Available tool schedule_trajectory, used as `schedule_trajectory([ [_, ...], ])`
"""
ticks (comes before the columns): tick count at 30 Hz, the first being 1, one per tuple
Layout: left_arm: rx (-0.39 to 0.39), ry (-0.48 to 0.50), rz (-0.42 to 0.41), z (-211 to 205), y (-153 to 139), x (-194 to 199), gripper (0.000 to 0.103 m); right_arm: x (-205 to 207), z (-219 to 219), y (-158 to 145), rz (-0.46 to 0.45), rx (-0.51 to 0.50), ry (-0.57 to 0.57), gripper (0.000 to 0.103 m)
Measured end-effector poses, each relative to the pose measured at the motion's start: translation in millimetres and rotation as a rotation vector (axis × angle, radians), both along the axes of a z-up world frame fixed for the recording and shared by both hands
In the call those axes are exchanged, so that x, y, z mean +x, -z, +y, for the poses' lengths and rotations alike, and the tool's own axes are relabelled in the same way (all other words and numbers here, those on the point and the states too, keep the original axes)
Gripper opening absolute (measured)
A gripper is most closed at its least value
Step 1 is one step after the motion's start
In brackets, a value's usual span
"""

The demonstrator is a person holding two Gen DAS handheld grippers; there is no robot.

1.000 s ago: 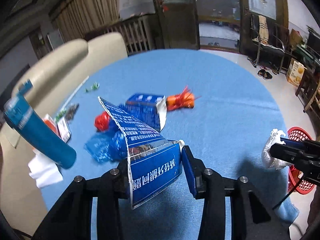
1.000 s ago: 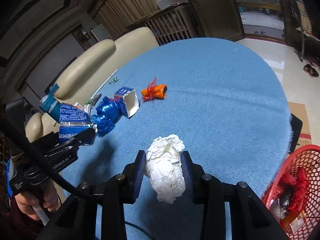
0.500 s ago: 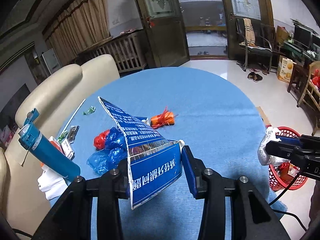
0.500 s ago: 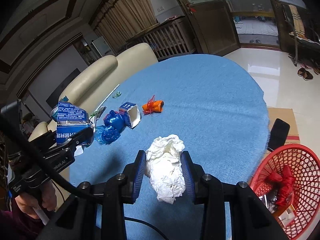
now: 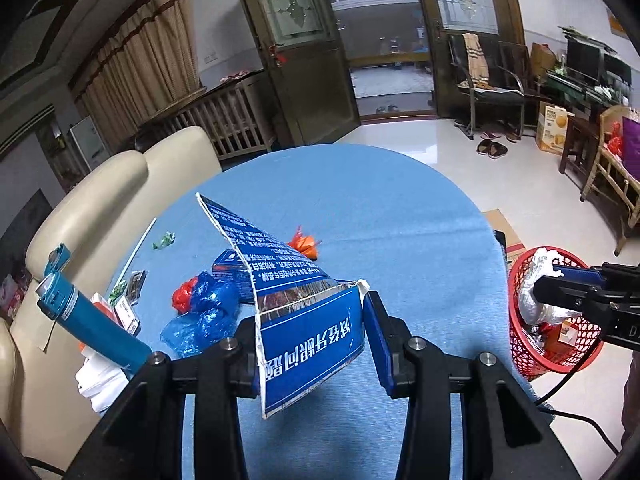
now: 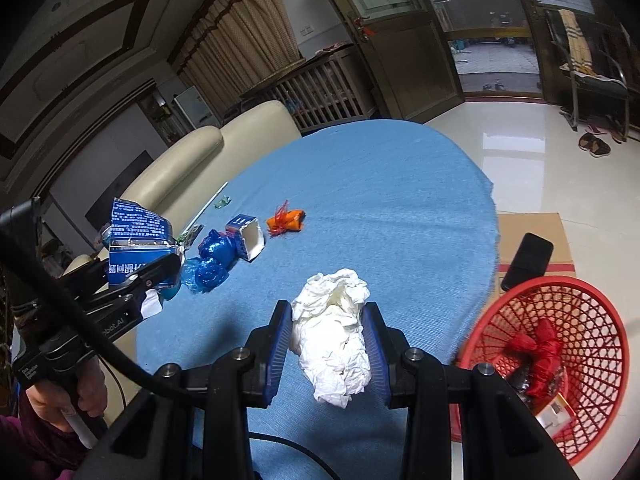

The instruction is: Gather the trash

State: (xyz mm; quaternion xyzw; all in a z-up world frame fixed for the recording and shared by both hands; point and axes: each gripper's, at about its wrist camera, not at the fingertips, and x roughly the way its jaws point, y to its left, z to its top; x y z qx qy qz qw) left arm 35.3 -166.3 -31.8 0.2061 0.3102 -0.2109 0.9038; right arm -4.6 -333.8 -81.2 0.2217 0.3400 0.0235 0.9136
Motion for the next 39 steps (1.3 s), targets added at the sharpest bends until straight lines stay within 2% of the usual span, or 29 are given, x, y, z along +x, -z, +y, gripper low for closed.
schedule_trajectory([
  [39, 0.061, 0.14, -0.023, -56.0, -8.1, -39.1, 0.044, -54.8, -52.9, -0.7, -0.016, 0.033, 0.126, 0.039],
])
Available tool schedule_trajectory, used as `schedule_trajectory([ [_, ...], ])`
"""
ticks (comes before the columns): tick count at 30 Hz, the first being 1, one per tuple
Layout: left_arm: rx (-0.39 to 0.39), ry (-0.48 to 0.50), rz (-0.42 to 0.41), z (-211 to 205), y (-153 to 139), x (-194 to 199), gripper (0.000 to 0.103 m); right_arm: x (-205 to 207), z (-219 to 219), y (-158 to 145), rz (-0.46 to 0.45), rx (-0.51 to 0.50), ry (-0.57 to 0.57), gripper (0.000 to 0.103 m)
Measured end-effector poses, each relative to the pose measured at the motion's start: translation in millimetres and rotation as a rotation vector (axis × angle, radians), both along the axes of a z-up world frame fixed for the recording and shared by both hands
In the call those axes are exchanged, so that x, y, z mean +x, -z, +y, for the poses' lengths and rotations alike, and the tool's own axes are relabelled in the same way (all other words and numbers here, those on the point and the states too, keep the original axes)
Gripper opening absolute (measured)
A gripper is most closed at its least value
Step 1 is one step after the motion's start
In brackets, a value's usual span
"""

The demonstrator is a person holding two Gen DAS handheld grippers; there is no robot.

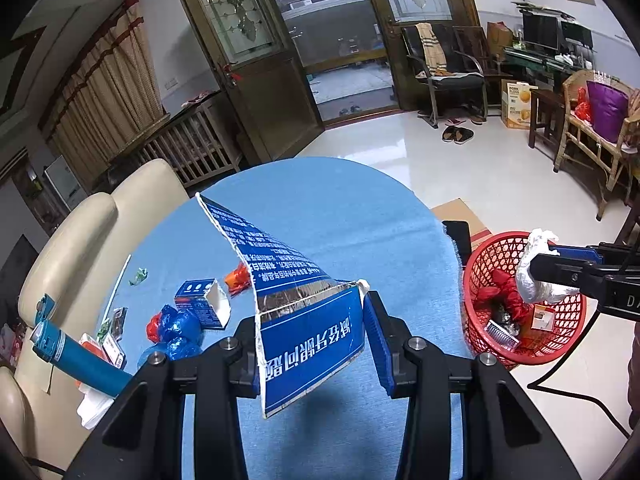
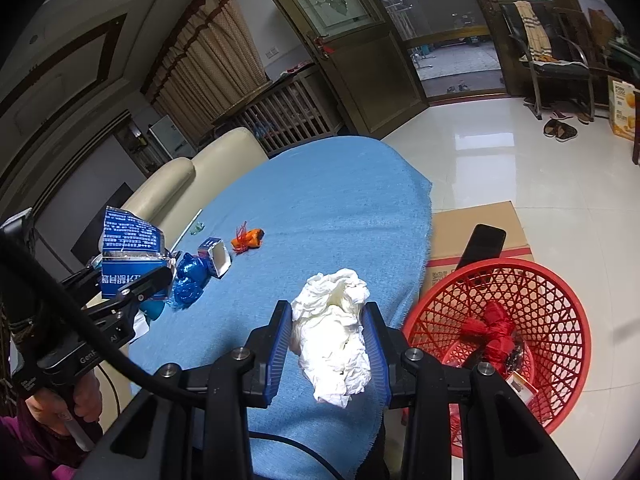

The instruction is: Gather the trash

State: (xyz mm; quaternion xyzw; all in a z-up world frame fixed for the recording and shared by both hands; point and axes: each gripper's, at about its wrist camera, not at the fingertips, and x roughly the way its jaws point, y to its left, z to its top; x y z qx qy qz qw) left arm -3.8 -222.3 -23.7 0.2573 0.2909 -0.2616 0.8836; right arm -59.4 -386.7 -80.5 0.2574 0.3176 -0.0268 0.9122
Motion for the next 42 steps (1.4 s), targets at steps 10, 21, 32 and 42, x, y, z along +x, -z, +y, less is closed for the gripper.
schedule_trajectory([
  [10, 0.018, 0.033, -0.002, -16.8, 1.6, -9.3, 0.044, -10.7, -11.7, 2.9, -0.003, 0.017, 0.027, 0.039],
  [21, 0.038, 0.076, 0.001, -32.6, 4.2, -18.0, 0.044, -23.3, -27.8, 7.3, -0.003, 0.031, 0.065, 0.039],
  [32, 0.06, 0.124, 0.002, -50.3, 8.3, -27.8, 0.044, -31.7, -45.6, 11.4, -0.006, 0.045, 0.11, 0.039],
  [42, 0.085, 0.173, 0.018, -70.7, 15.3, -38.0, 0.044, -46.5, -67.7, 15.6, -0.015, 0.073, 0.171, 0.039],
])
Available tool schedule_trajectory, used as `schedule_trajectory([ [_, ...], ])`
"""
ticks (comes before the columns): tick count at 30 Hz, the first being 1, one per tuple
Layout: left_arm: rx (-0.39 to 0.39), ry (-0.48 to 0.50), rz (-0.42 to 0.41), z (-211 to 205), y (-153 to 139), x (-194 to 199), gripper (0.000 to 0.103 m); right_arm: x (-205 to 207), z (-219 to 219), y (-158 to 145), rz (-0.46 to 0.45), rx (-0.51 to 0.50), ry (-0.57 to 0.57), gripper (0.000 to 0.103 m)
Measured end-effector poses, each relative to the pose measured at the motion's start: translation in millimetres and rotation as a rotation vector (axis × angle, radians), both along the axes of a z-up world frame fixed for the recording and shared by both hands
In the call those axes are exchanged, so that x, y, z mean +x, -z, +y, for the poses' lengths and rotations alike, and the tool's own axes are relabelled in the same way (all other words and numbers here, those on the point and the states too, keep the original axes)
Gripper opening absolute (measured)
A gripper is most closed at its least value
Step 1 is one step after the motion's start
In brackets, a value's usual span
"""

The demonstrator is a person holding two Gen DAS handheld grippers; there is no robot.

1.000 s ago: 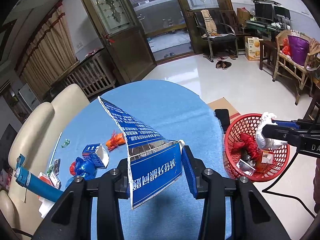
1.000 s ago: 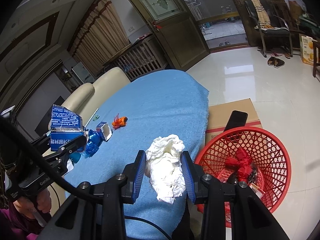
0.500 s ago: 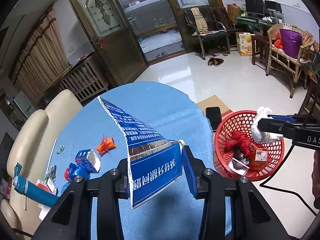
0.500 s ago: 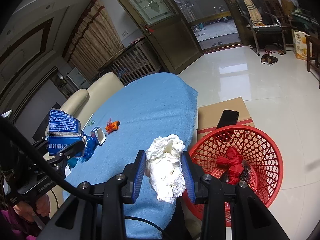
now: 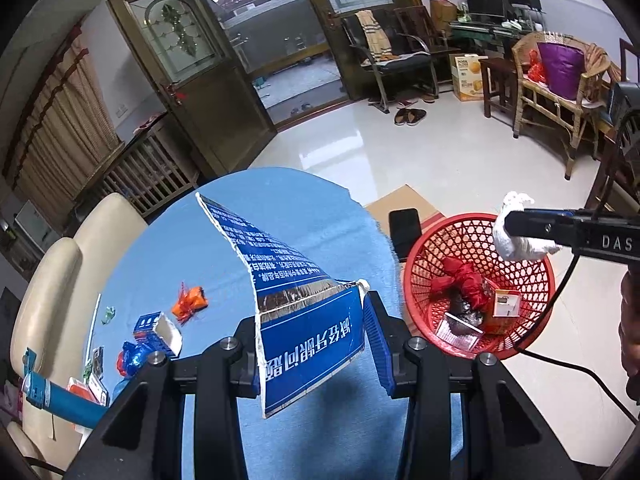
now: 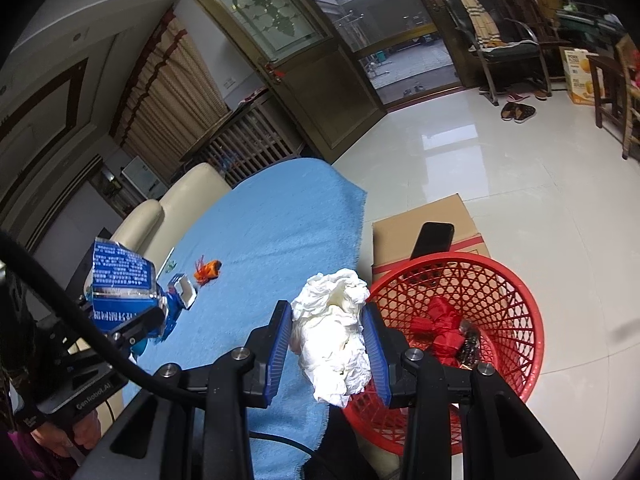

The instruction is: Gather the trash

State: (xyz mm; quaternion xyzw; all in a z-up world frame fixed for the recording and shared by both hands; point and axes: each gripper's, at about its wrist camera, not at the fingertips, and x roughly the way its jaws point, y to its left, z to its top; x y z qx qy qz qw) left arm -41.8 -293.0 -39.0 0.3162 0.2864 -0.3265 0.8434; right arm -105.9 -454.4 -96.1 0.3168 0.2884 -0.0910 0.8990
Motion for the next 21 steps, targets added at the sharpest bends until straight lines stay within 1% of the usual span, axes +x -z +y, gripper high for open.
schedule_trajectory([
  [8, 0.022, 0.049, 0.018, -18.4, 5.2, -7.9, 0.044, -11.4, -18.3, 6.1, -0.013, 0.029, 0.046, 0.039],
  [14, 0.01, 0.114, 0.098, -35.6, 10.4, -10.8, 0.044, -17.5, -30.9, 12.3, -0.013, 0.05, 0.079, 0.039],
  [18, -0.004, 0.169, 0.186, -51.0, 17.4, -10.9, 0.044, -22.3, -40.0, 18.3, -0.008, 0.073, 0.105, 0.039],
  [21, -0.016, 0.208, 0.234, -60.7, 21.8, -10.8, 0.044, -24.5, -45.2, 22.3, -0.001, 0.084, 0.12, 0.041],
])
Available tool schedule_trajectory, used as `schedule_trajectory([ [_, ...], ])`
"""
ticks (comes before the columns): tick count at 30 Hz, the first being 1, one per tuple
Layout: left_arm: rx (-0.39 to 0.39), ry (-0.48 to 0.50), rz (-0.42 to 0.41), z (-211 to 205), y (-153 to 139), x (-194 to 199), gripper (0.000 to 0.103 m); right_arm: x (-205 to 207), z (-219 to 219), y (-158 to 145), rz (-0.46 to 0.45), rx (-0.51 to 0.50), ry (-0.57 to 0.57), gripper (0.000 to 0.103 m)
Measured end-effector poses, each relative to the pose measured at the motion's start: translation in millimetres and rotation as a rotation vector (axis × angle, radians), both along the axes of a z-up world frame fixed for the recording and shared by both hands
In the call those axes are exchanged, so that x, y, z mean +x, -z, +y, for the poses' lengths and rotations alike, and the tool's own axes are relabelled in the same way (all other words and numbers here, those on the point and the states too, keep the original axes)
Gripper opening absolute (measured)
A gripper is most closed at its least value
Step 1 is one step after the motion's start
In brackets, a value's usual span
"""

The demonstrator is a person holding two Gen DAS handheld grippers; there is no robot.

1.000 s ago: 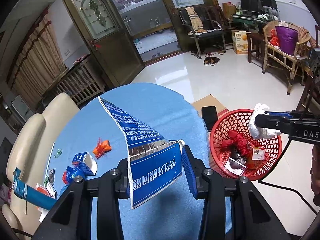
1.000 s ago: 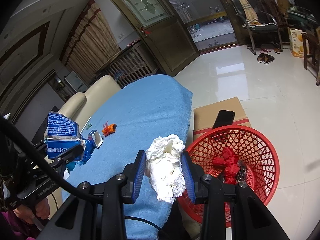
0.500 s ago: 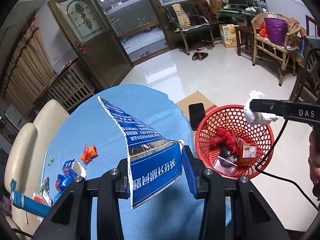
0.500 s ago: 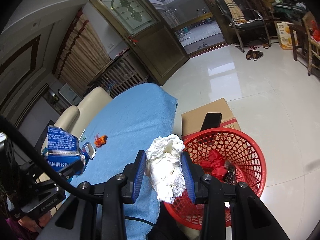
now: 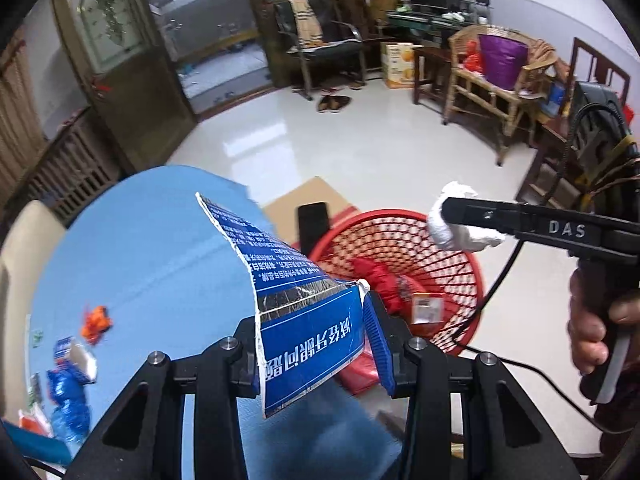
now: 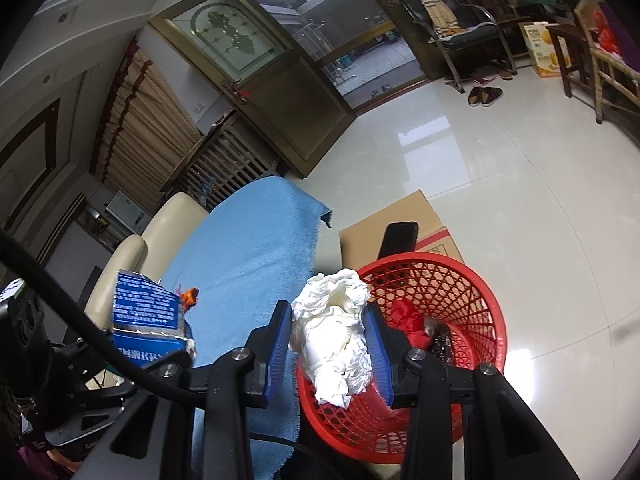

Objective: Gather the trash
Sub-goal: 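Open the right gripper to drop the tissue while the left gripper releases the blue box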

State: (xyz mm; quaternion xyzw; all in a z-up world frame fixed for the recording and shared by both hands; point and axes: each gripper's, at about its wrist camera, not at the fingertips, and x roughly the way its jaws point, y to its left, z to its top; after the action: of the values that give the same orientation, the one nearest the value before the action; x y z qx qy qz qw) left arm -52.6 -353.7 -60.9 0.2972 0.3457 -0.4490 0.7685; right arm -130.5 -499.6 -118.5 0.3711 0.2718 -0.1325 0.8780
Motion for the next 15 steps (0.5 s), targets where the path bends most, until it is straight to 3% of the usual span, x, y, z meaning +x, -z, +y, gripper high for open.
schedule_trajectory([
  [3, -0.01, 0.039, 0.052, -10.1, 4.2, -2.1, 0.045, -3.5, -4.9, 2.3, 0.004, 0.012, 0.014, 0.042],
  [5, -0.016, 0.061, 0.065, -14.7, 5.9, -4.8, 0.047, -5.8, -8.6, 3.9, 0.002, 0.03, 0.022, 0.049],
  [8, -0.024, 0.076, 0.064, -16.8, 7.7, -7.8, 0.065, -9.1, -11.0, 3.7, -0.012, 0.045, 0.029, 0.056],
  [9, -0.031, 0.08, 0.064, -16.0, 7.4, -8.5, 0.065, -10.1, -12.5, 3.5, -0.018, 0.055, 0.031, 0.061],
  [15, -0.027, 0.067, 0.036, -3.9, 7.9, -4.2, 0.065, -12.6, -13.2, -1.1, -0.033, 0.044, 0.038, 0.061],
])
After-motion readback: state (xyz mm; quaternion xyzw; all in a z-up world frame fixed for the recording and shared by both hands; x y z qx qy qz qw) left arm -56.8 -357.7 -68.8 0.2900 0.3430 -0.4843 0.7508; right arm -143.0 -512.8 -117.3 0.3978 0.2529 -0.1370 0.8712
